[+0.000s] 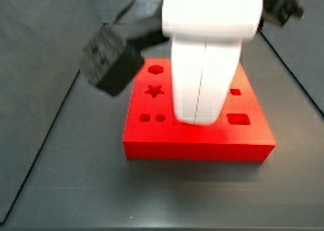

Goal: Insert the oval object.

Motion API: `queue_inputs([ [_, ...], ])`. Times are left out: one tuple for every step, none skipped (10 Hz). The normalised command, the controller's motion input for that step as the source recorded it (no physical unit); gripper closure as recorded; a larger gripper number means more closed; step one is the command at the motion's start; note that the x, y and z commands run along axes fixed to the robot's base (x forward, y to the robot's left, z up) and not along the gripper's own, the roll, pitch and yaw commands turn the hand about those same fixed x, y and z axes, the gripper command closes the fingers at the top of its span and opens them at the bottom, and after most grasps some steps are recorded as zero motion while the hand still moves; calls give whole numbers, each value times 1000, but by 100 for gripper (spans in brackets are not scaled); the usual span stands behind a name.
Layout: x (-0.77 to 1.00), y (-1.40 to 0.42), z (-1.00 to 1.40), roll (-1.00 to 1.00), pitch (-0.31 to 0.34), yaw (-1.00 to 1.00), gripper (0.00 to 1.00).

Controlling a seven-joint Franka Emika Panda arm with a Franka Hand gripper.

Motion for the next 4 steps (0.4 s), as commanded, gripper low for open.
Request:
queue_inputs([
  [-17, 0, -946, 0, -94, 0, 100],
  [-86, 0, -960, 0, -101, 0, 100],
  [0, 0, 0, 31, 0, 0, 100],
  [0, 0, 0, 0, 0, 0, 100],
])
